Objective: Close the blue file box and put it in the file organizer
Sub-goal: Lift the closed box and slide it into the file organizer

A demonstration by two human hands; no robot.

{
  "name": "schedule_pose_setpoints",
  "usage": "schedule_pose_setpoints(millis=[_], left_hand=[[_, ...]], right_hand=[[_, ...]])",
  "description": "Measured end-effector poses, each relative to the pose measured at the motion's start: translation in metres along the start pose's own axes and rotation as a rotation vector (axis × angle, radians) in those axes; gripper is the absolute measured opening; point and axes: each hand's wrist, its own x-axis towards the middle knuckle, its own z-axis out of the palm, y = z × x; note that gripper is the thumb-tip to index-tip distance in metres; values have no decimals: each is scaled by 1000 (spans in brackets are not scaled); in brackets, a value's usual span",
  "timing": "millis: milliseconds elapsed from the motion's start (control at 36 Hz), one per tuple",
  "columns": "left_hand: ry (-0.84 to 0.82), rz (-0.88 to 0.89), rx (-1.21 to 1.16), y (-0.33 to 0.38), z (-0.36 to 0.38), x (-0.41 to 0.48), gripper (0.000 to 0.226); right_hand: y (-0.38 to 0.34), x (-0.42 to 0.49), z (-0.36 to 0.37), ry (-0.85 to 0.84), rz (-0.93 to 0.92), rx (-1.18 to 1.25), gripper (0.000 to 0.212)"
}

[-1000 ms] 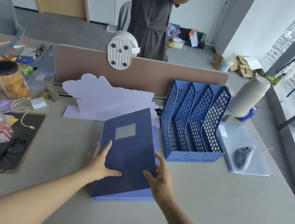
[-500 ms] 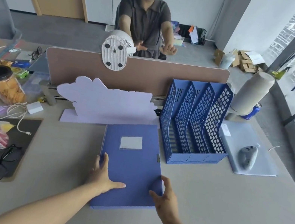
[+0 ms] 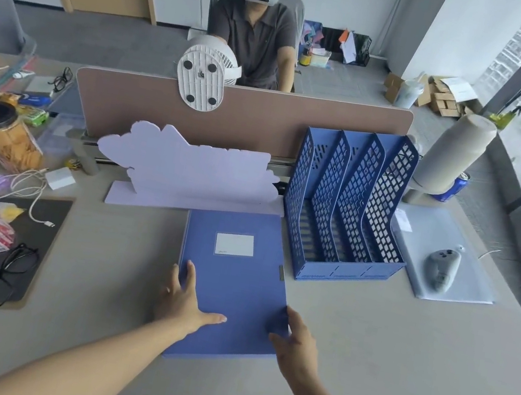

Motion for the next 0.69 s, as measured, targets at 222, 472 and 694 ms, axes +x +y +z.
schedule_pose_setpoints(millis=[222, 472, 694], left_hand=[[4, -1, 34, 0, 1, 0, 144], [-41, 48, -91, -10, -1, 3, 138], [-157, 73, -114, -10, -26, 30, 108]], right_hand=[[3, 3, 2, -9, 39, -21, 63], [-4, 21, -8, -51, -50, -178, 53], [-35, 59, -20, -191, -137, -571, 80]])
